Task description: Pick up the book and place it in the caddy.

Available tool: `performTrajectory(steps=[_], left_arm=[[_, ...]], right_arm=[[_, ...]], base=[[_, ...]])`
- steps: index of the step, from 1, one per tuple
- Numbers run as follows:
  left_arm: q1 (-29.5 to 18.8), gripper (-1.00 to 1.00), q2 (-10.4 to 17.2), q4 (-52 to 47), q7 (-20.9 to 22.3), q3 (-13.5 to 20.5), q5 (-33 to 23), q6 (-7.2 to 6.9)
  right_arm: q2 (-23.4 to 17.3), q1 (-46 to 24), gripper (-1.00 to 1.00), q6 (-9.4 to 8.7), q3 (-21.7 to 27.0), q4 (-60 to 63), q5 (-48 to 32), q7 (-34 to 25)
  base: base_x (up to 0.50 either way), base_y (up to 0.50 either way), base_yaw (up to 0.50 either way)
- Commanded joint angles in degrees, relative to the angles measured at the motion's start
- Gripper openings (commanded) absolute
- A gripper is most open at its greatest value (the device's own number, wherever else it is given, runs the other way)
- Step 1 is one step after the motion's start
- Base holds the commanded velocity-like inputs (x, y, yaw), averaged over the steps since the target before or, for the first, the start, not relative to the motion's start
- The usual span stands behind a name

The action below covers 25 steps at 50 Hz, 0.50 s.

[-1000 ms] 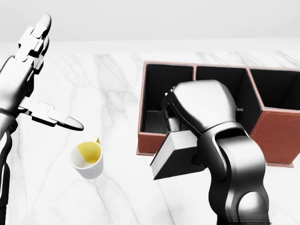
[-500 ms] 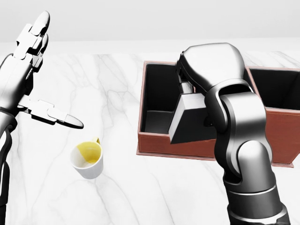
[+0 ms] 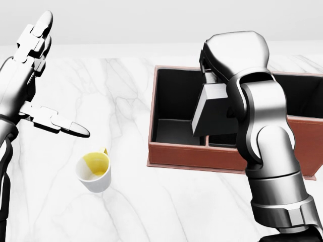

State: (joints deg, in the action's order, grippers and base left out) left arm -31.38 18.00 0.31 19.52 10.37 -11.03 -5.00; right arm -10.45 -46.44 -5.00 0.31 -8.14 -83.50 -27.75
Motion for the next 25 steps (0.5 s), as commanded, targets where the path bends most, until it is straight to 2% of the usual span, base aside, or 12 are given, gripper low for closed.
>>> performTrajectory(steps=[1,25], left_arm=[[0.0,1.00,0.0,0.0,0.0,0.0,0.0,0.00],[0.5,1.00,-0.2,-0.6,0.4,0.0,-0.1,0.00]], right_arm=[[-2.7,-3.3,-1.00,0.00,0.8,-5.9,1.0,5.7],[-6.7,-7.3,-1.00,0.00,1.6,-21.5,6.3,15.3]], base=[[0.00,0.00,0.00],[0.00,0.00,0.00]])
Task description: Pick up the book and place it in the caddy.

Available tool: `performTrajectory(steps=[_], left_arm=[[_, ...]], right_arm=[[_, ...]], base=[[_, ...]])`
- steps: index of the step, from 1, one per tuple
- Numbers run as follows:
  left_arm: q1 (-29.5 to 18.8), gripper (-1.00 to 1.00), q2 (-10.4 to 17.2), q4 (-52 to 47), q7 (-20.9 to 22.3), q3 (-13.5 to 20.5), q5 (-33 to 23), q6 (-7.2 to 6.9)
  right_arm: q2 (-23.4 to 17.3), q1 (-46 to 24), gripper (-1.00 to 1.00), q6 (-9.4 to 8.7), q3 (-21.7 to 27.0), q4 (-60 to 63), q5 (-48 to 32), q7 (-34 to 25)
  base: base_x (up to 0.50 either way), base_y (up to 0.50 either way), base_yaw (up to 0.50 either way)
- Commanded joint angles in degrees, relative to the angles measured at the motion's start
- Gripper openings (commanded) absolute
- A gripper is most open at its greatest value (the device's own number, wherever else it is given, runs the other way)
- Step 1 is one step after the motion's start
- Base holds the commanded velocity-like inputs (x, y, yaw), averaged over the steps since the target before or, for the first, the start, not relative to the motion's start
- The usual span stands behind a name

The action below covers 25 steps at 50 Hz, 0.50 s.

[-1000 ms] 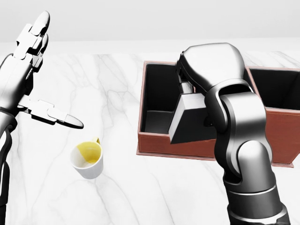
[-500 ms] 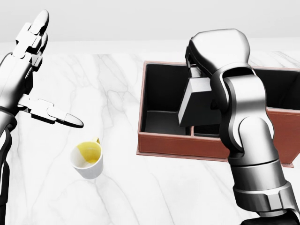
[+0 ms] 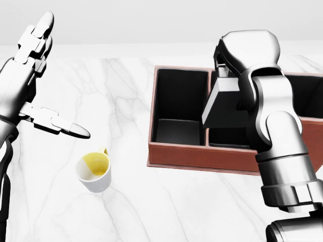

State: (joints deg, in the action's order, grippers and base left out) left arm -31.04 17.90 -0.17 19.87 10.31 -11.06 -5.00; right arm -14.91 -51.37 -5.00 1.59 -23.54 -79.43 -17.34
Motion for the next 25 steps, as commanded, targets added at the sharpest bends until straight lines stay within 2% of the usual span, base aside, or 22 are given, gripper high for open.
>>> performTrajectory(steps=[1,25], left_arm=[[0.1,1.00,0.0,-0.1,0.2,0.0,-0.1,0.00],[0.8,1.00,-0.2,-0.5,0.8,-0.1,-0.6,0.00]], right_arm=[[-2.5,-2.5,-1.00,0.00,0.3,-6.5,2.4,5.2],[-3.5,-3.8,-1.00,0.00,-0.8,-13.9,2.1,12.2]], base=[[0.00,0.00,0.00],[0.00,0.00,0.00]])
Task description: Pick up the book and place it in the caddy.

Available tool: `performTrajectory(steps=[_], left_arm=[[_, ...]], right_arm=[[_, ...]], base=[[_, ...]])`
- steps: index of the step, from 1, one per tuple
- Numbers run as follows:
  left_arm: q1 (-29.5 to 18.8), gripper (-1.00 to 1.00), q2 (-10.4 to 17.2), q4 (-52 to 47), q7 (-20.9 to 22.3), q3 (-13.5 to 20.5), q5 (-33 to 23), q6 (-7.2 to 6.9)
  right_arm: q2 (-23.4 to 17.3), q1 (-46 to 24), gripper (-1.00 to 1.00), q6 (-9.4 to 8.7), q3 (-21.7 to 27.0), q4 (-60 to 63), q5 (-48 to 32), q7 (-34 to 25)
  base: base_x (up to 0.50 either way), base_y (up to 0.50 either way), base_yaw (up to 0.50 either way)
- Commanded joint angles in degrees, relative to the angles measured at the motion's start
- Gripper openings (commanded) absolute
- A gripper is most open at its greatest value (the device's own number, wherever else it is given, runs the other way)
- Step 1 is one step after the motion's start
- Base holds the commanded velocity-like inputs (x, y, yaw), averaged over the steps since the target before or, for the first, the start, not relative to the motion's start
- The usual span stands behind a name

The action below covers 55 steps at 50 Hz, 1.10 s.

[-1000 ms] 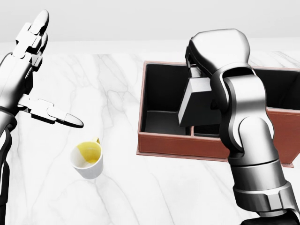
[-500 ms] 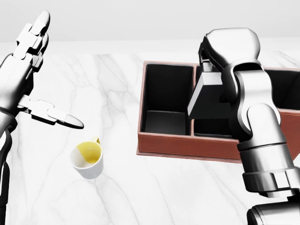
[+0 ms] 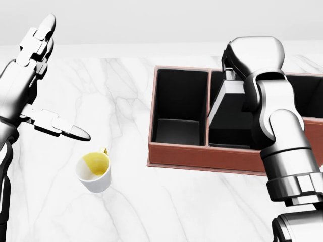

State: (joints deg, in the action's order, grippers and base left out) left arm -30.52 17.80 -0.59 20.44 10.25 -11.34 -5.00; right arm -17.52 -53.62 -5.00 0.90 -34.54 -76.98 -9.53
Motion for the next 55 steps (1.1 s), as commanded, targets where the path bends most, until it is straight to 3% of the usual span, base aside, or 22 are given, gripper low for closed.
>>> performTrajectory(steps=[1,23,55], left_arm=[[0.3,1.00,-0.1,-0.1,0.3,0.0,-0.3,0.00],[0.6,1.00,-0.1,-0.6,0.5,0.1,-0.6,0.00],[1.0,1.00,-0.2,-0.7,0.9,0.0,-1.0,0.00]], right_arm=[[-0.9,-1.5,-1.00,0.00,-0.1,-3.1,-0.3,4.6],[-2.6,-2.0,-1.00,0.00,-0.5,-9.9,-1.5,9.8],[-1.0,-9.7,-1.00,0.00,-3.4,-32.5,3.5,24.1]], base=[[0.00,0.00,0.00],[0.00,0.00,0.00],[0.00,0.00,0.00]])
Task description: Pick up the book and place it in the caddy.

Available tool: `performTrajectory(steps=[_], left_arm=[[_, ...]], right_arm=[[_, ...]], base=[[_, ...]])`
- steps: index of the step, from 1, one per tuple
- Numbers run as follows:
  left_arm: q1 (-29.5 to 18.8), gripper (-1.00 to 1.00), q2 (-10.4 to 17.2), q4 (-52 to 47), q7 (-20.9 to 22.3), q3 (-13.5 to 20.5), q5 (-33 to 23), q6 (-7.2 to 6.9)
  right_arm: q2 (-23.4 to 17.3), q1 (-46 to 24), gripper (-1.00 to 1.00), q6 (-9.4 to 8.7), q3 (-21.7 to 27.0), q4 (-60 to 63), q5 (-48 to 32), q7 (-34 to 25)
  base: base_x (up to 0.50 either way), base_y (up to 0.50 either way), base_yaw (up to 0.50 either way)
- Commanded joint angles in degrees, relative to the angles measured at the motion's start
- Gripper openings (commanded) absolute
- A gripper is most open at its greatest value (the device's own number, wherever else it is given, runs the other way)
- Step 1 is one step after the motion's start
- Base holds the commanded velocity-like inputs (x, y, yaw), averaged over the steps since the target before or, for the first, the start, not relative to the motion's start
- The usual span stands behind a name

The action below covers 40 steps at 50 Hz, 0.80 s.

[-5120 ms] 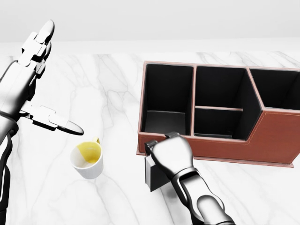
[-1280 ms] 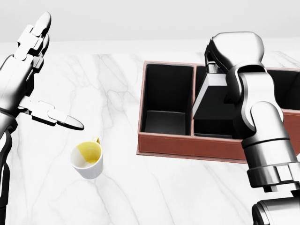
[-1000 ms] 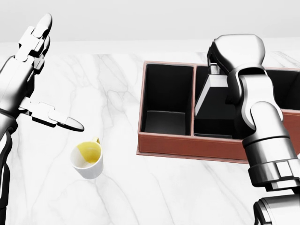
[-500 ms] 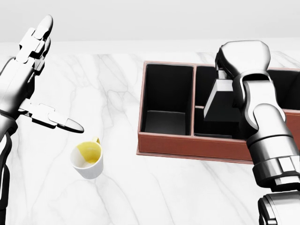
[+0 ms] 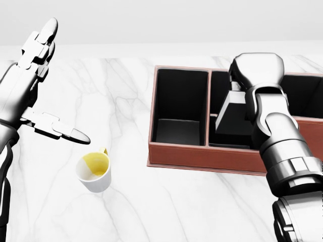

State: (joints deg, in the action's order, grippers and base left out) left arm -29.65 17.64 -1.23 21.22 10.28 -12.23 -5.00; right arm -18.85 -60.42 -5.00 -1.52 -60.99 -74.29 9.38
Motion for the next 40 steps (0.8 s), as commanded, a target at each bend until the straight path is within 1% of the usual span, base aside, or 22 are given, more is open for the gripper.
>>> performTrajectory(steps=[1,11,40], left_arm=[[0.1,1.00,0.0,0.0,0.1,0.0,-0.1,0.00],[-0.1,1.00,-0.1,-0.1,0.0,0.1,0.1,0.00],[0.2,1.00,0.0,-0.4,0.0,0.0,-0.1,0.00]], right_arm=[[0.4,-3.1,-1.00,0.00,-1.1,-6.5,0.9,5.5],[1.3,-4.0,-1.00,0.00,-2.1,-10.0,1.1,8.2],[1.1,-5.7,-1.00,0.00,-2.7,-14.4,-1.2,12.5]], base=[[0.00,0.00,0.00],[0.00,0.00,0.00],[0.00,0.00,0.00]])
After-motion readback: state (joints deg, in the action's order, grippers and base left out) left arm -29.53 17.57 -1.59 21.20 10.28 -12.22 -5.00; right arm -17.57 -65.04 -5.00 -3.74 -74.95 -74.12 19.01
